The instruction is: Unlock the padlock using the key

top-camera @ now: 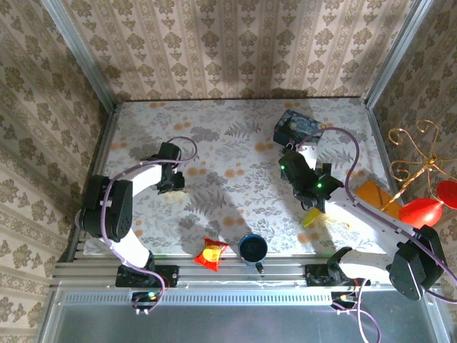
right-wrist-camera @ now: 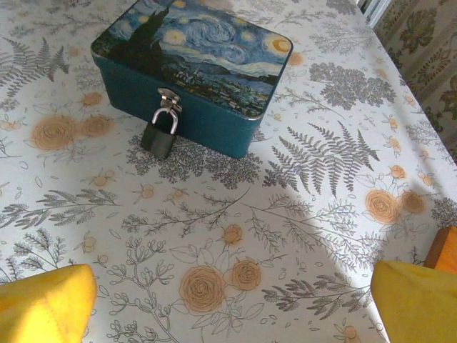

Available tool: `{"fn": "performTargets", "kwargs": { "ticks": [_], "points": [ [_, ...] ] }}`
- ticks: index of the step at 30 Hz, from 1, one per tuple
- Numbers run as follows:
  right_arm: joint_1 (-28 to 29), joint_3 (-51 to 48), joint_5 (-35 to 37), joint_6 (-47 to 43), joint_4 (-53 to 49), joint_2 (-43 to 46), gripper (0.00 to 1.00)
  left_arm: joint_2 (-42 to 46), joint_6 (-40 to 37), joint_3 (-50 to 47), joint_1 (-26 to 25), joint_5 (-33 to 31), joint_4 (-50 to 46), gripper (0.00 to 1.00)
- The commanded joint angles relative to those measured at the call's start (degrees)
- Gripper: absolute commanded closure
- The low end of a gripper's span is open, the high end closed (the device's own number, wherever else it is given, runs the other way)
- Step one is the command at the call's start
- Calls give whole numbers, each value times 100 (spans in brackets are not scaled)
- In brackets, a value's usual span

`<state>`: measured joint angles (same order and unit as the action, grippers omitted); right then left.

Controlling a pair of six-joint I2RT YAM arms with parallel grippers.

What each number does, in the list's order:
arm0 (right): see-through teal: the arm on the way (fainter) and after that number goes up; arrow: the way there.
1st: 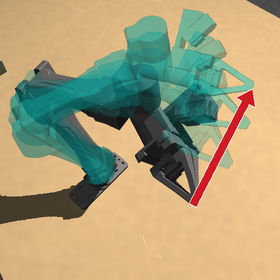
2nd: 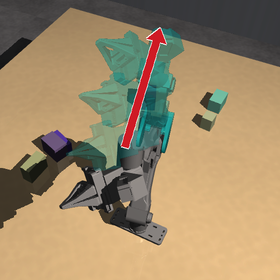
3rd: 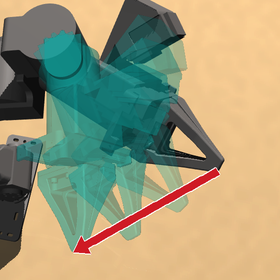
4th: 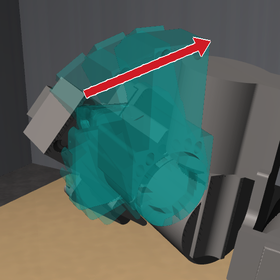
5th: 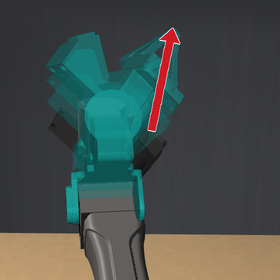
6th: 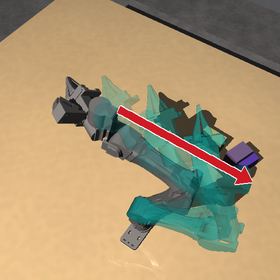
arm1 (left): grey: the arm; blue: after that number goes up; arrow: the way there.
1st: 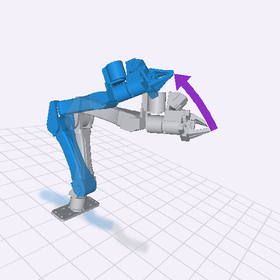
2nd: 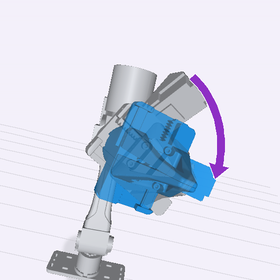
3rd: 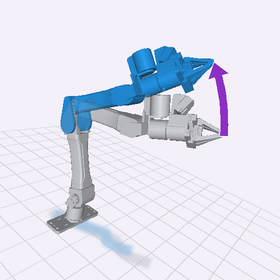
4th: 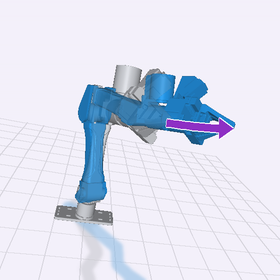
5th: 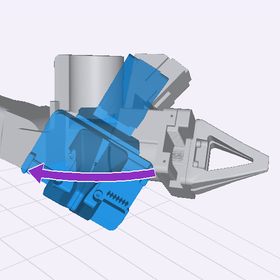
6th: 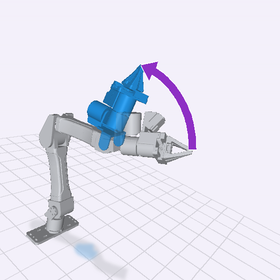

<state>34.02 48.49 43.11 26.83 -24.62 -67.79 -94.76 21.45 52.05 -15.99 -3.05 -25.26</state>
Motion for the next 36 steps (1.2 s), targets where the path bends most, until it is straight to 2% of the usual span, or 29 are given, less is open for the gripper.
{"fn": "performTargets", "kwargs": {
  "ticks": [1, 4, 13, 21, 28, 36],
  "points": [
    [52, -41, 198, 85, -67, 117, 0, 386, 395, -188, 88, -55, 72, 72],
    [70, -50, 189, 123, -106, 117, 0, 567, 516, -247, 96, 213, 194, 63],
    [114, -52, 171, 200, -174, 100, 0, 766, 813, -199, -70, 802, 393, 60],
    [164, -24, 177, 220, -175, 91, 0, 191, 34, 255, -219, 1043, -198, 52],
    [197, -24, 198, 238, -201, 77, 0, -64, -211, 358, -446, 821, -504, 57],
    [201, -4, 215, 182, -183, 64, 0, 48, -180, 342, -688, 738, -761, 63]
  ]
}}
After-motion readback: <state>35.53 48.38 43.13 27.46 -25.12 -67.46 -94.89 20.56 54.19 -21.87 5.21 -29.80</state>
